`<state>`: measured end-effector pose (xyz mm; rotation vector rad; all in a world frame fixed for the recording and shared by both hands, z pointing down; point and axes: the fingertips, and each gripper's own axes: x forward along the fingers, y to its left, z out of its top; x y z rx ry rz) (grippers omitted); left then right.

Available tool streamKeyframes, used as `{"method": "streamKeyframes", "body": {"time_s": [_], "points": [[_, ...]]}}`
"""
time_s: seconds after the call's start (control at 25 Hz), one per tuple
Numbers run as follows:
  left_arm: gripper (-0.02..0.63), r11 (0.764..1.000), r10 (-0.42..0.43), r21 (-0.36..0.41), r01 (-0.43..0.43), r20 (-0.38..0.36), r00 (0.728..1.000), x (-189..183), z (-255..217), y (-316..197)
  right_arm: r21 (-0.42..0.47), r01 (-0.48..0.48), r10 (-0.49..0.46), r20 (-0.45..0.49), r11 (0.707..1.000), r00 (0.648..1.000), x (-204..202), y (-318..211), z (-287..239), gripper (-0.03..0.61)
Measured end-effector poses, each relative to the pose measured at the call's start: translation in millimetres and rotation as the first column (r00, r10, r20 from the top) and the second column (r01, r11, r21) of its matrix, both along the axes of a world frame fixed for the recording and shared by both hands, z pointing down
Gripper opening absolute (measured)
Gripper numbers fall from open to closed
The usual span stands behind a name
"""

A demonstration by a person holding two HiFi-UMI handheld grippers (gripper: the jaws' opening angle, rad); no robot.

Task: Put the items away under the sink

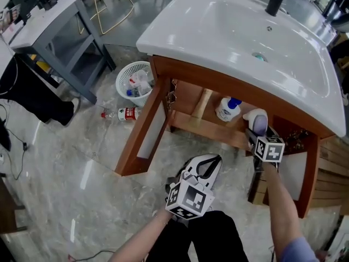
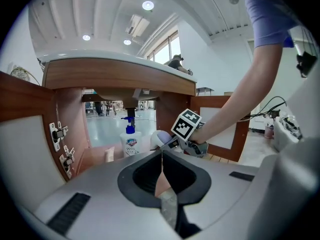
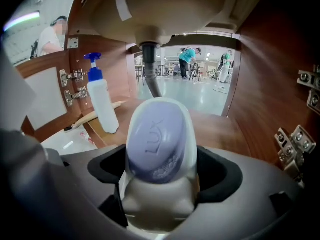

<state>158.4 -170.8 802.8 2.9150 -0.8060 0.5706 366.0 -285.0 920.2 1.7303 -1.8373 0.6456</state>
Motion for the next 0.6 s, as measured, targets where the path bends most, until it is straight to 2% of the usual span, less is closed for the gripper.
{"method": "streamKeyframes", "body": {"time_s": [0.12,0.28,0.44,0.6], "points": [[0.018,1.0,-0.014,-0.009,0.014,-0.003,1.0,-3,2,-1,0.008,0.015,-0.015,0.03,1.0,0.999,-4,-8,-1,0.417],[0.018,1.0,0.001,-0.002,-0.001,-0.003,1.0,0,1,2,0.004,0.035,-0.035,0.009,0.999,0.999,3,-20,-2,0.417],[0.018,1.0,-0.006,-0.006,0.006,0.007,1.0,-3,7,1,-0.002,0.001,-0.001,-0.001,1.0,1.0,11,-29,-2,0.417],[0.018,0.999,-0.006,-0.039,0.007,0.028,1.0,-6,18,7,0.015,-0.073,0.072,0.068,0.997,0.995,13,-23,-3,0.417]]}}
